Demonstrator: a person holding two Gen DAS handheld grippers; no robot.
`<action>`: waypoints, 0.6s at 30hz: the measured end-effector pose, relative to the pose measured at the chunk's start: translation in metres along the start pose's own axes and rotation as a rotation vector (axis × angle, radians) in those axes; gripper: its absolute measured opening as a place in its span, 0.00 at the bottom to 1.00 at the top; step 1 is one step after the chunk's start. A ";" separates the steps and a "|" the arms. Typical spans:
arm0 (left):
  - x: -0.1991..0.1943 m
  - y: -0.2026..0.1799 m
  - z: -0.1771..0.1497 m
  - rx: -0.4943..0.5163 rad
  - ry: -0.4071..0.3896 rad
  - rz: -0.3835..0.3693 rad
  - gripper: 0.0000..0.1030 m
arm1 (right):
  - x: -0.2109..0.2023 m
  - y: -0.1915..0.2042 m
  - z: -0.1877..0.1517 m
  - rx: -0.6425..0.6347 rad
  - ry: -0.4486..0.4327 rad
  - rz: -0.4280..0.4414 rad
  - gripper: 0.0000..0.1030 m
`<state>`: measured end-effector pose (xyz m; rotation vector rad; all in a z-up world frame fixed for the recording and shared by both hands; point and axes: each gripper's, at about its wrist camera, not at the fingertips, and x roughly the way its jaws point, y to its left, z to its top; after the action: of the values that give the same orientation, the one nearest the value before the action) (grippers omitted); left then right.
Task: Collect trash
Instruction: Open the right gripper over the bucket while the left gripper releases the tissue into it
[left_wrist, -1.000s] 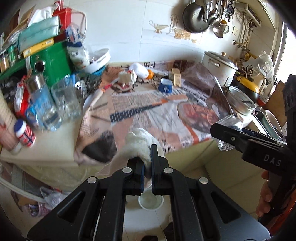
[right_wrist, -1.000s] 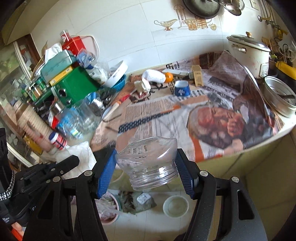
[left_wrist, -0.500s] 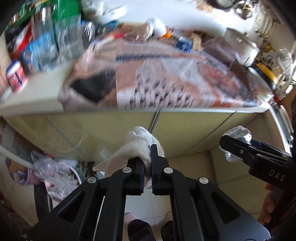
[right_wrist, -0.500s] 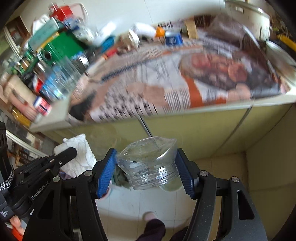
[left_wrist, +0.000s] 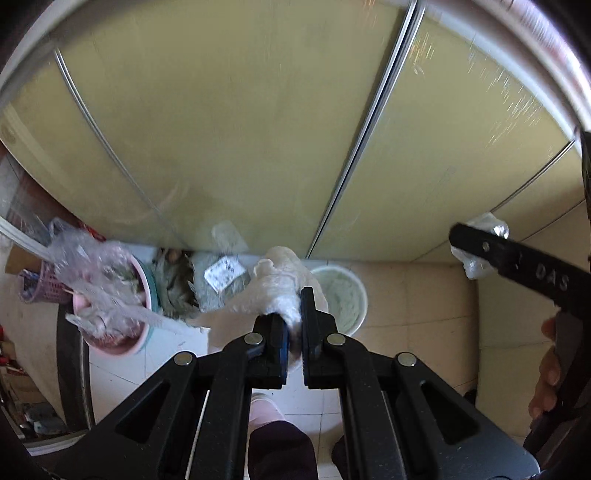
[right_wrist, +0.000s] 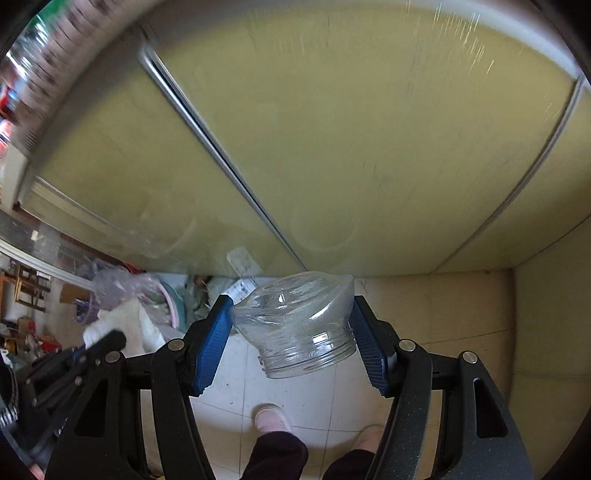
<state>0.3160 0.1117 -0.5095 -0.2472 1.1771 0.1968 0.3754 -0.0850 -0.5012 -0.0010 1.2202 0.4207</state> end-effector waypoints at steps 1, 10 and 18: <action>0.013 0.002 -0.006 -0.001 0.007 0.003 0.04 | 0.013 -0.001 -0.004 -0.005 0.004 0.006 0.59; 0.078 -0.004 -0.029 -0.013 0.044 -0.016 0.04 | 0.064 -0.007 -0.016 -0.019 0.032 0.006 0.64; 0.102 -0.041 -0.021 0.016 0.049 -0.114 0.04 | 0.044 -0.041 -0.015 -0.001 0.001 -0.022 0.65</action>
<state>0.3467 0.0683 -0.6082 -0.3062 1.2091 0.0815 0.3868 -0.1130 -0.5555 -0.0154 1.2201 0.4025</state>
